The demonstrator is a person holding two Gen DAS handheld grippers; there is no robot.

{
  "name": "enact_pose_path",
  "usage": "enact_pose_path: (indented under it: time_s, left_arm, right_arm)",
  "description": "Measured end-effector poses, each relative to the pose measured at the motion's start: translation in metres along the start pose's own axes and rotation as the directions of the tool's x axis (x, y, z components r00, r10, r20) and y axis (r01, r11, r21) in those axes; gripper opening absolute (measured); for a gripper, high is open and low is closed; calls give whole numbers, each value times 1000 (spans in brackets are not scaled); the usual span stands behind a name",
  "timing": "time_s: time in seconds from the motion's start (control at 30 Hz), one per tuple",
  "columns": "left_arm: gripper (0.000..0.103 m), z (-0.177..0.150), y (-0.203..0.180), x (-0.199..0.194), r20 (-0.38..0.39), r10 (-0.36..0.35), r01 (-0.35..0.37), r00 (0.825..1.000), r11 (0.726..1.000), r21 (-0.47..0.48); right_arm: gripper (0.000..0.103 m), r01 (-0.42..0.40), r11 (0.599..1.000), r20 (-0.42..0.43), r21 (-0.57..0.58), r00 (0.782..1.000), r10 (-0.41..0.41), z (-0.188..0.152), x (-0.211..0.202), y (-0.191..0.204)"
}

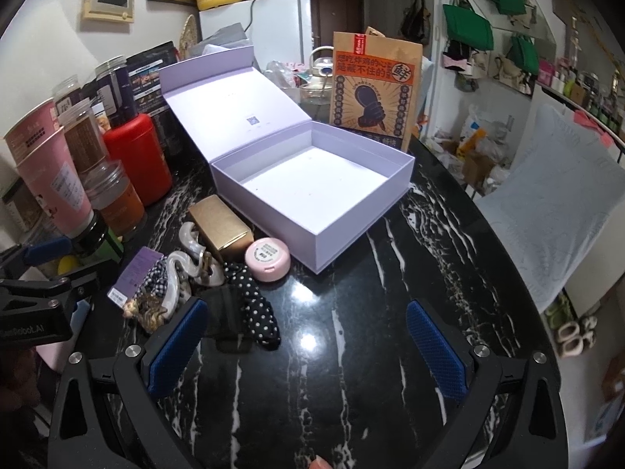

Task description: Organize rigid objects

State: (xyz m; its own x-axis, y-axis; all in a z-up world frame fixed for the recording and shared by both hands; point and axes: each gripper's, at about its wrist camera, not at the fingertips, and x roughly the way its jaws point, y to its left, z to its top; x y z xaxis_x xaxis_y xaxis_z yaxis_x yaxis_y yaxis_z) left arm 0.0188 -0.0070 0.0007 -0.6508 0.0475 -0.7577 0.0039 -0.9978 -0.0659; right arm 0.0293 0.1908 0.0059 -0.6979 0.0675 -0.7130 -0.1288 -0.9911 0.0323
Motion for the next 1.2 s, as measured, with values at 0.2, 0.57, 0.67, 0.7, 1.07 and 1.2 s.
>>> enact_pose_path:
  time_s: [0.2,0.57,0.67,0.7,1.07,1.2]
  left_arm:
    - [103,-16,1,10,-16,15,-15,1000,1000,2]
    - [96,-36,12,26,-74,3,-7,997,998,-62]
    - [93,-38,9,30,-75,-18,12,997,997,-72]
    - [87,-39,8,32,-75,-22,16,997,997,-70]
    - [62,-37,9,53,-99,-128,114,987,983,-142]
    - [61,-38,6,57,-106,-126,112,986,985,-128]
  right_arm:
    - [103,-22,1000,-16,-19,1000,21,-11,9,-1]
    - [103,-95,995,-69,-32,993,93,-27,33,3]
    - [103,-73,996,-67,-60,995,69,-29,38,6]
    - [103,-68,995,-68,-69,996,64,-30,40,6]
    - [100,-97,994,-91,-54,992,92,-34,53,-2]
    - [100,-104,994,-96,-42,990,100,-34,57,-4]
